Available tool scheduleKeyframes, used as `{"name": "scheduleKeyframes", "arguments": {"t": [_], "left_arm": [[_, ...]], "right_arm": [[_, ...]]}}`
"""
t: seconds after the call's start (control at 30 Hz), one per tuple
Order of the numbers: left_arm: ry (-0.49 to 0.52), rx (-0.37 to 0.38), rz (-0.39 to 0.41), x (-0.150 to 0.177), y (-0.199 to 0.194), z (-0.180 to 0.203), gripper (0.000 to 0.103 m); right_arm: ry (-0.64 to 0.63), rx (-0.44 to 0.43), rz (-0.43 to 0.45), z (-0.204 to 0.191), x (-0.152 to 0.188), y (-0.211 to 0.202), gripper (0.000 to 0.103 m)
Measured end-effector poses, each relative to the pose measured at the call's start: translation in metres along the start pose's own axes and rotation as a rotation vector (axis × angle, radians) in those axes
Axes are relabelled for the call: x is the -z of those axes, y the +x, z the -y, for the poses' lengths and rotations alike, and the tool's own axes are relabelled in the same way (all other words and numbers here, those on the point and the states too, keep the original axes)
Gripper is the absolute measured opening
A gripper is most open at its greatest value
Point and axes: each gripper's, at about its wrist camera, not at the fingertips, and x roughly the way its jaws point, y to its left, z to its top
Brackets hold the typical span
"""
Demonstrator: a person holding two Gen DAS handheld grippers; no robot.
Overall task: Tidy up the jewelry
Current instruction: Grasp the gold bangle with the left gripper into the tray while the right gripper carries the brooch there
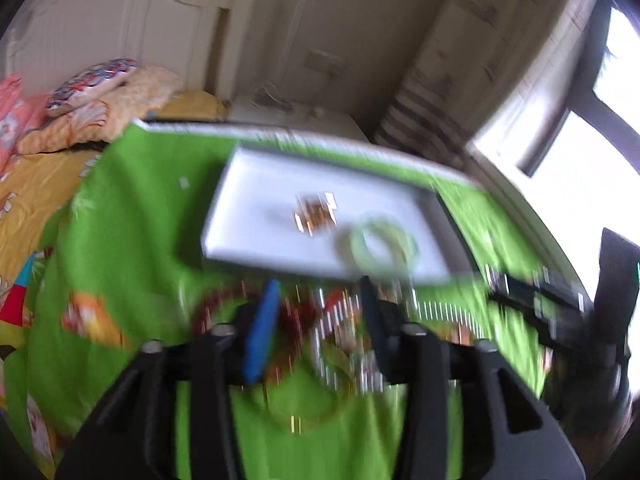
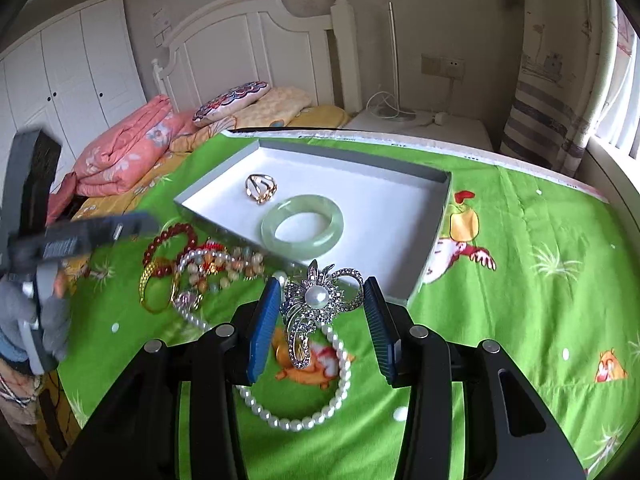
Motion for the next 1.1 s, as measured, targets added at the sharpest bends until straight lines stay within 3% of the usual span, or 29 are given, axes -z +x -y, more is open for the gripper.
{"name": "scheduleKeyframes", "arguments": {"t": [0.1,0.23,0.3,0.37,0.43,0.47,0.5,0.53,0.87,1.1], "left_arm": [[0.078,-0.018,-0.042,0.027,-0.001,0.005,0.072],[0.154,-0.037,-0.062,0.044,0.009,0.01,0.09],[0.193,-0.063,-0.067,0.048,0.019,0.014,0.094],[0.209,-0.096,-0.082,0.046,0.026,0.016,0.091],[0.233,-0.096,-0.062,0.046,0.024,0.019,0.05],[0.245,-0.109,-0.068,0.047,0.025,0.019,0.04],[0.263,-0.134,-0.07,0.048,0.026,0.02,0.019],[0.274,-0.144,-0.067,0.047,0.025,0.02,0.01],[0.234,-0.156,-0.007,0.045,0.009,0.01,0.003],[0.201,-0.138,0.068,0.006,-0.002,0.015,0.003]], "right_arm": [[0.017,-0.003,0.007,0.002,0.001,-0.002,0.042],[0.034,-0.006,0.009,0.002,0.001,-0.003,0.042],[0.03,-0.005,0.006,0.0,0.003,-0.003,0.042],[0.027,-0.006,0.002,-0.001,0.004,-0.002,0.042],[0.027,-0.005,-0.001,-0.001,0.005,-0.002,0.042],[0.028,-0.005,-0.003,-0.001,0.006,-0.001,0.042],[0.029,-0.005,-0.004,0.0,0.006,-0.001,0.042],[0.032,-0.005,-0.003,0.0,0.005,-0.001,0.042],[0.028,-0.018,0.002,-0.002,0.005,0.001,0.042],[0.043,-0.009,0.021,0.004,-0.01,0.004,0.042]]}}
